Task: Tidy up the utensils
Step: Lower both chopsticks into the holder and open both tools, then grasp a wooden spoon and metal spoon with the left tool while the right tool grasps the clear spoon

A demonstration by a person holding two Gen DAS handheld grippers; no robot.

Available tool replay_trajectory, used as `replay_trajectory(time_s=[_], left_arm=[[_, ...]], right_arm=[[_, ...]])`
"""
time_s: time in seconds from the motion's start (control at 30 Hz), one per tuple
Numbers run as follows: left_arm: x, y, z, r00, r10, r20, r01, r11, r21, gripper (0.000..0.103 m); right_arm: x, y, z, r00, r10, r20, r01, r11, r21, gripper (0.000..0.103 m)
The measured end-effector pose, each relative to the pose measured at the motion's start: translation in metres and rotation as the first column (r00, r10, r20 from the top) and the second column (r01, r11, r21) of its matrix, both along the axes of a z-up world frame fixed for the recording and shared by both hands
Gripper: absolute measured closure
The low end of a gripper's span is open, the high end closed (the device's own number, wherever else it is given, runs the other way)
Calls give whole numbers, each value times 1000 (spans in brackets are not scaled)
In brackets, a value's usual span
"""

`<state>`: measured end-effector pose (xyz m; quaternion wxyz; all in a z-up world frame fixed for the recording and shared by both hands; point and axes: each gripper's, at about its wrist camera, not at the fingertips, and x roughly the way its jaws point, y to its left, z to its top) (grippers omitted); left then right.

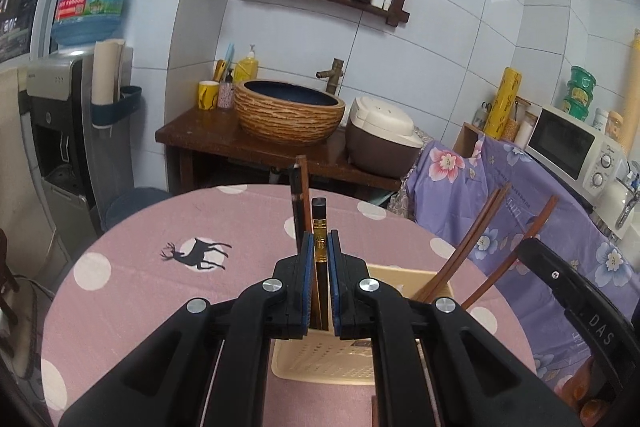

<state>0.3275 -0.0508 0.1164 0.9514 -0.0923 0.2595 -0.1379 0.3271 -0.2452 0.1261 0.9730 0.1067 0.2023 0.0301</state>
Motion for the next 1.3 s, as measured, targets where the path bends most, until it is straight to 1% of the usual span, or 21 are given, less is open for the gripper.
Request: replay_trajectory(time_s=[0.03, 0.07, 0.1, 0.13, 0.17, 0.2, 0.23, 0.3, 0.37, 0.4, 0.47, 0.6, 0.63, 0.67, 0.8, 0.83, 0.97, 1.07, 1.13, 1.23, 1.3], left_arm=[[0, 1, -2, 1000, -3, -7, 3, 1000, -3, 93], [-1, 2, -5, 1000, -4, -14, 4, 1000, -4, 89], [-2, 3, -7, 1000, -5, -21, 5, 1000, -9, 80], [-5, 5, -8, 1000, -7, -24, 7, 1000, -18, 75], [-8, 6, -9, 1000, -9, -22, 9, 1000, -25, 66], [-13, 8, -9, 1000, -10, -17, 9, 1000, -29, 58], [-17, 7, -9, 1000, -13, -11, 12, 1000, -27, 54], [-27, 7, -11, 1000, -26, -1, 26, 1000, -7, 41], [-36, 7, -17, 999, -39, -15, 39, 999, 13, 35], [-42, 8, -22, 998, -51, -30, 52, 998, 21, 34], [-54, 11, -33, 996, -71, -61, 73, 997, 33, 34], [-80, 16, -63, 987, -81, -140, 97, 990, 107, 34], [-86, 18, -71, 985, -75, -155, 95, 988, 123, 36], [-91, 21, -79, 982, -70, -177, 95, 986, 134, 39], [-109, 31, -109, 962, -61, -265, 98, 987, 128, 49], [-112, 34, -115, 958, -55, -282, 93, 988, 122, 50], [-124, 42, -131, 944, -36, -328, 71, 993, 98, 53], [-131, 42, -133, 944, -29, -330, 68, 992, 108, 53], [-134, 41, -133, 944, -30, -328, 70, 991, 113, 53], [-137, 41, -135, 942, -30, -334, 69, 992, 107, 53], [-138, 40, -137, 940, -31, -341, 72, 992, 107, 54]], right_arm=[[-1, 0, -2, 1000, -3, -3, 3, 1000, -9, 95], [-2, 1, -3, 1000, -8, -3, 8, 1000, -22, 95], [-5, 2, -4, 1000, -9, 0, 9, 999, -38, 94], [-7, 4, -5, 1000, -7, 6, 7, 999, -50, 92], [-11, 5, -6, 1000, -4, 11, 5, 998, -63, 90], [-14, 5, -7, 1000, -3, 14, 4, 997, -71, 84], [-18, 6, -9, 1000, -1, 16, 2, 997, -77, 75], [-26, 6, -15, 1000, 5, 5, -5, 997, -79, 71], [-33, 7, -23, 999, 16, -28, -19, 996, -91, 71], [-39, 9, -30, 998, 27, -53, -33, 994, -100, 71], [-48, 11, -44, 995, 43, -95, -53, 992, -114, 71], [-69, 16, -85, 973, 75, -217, -102, 989, -112, 71], [-74, 17, -96, 965, 79, -250, -109, 988, -108, 71], [-79, 19, -105, 957, 81, -279, -114, 988, -103, 71], [-104, 31, -144, 918, 109, -380, -154, 984, -89, 71], [-110, 34, -151, 910, 122, -396, -167, 983, -81, 71], [-131, 49, -170, 881, 169, -442, -219, 974, -64, 71], [-145, 58, -180, 864, 187, -468, -247, 967, -69, 71], [-149, 62, -184, 858, 179, -481, -252, 964, -90, 75], [-156, 65, -186, 853, 191, -485, -268, 959, -93, 78], [-157, 66, -185, 859, 182, -479, -269, 956, -119, 80]])
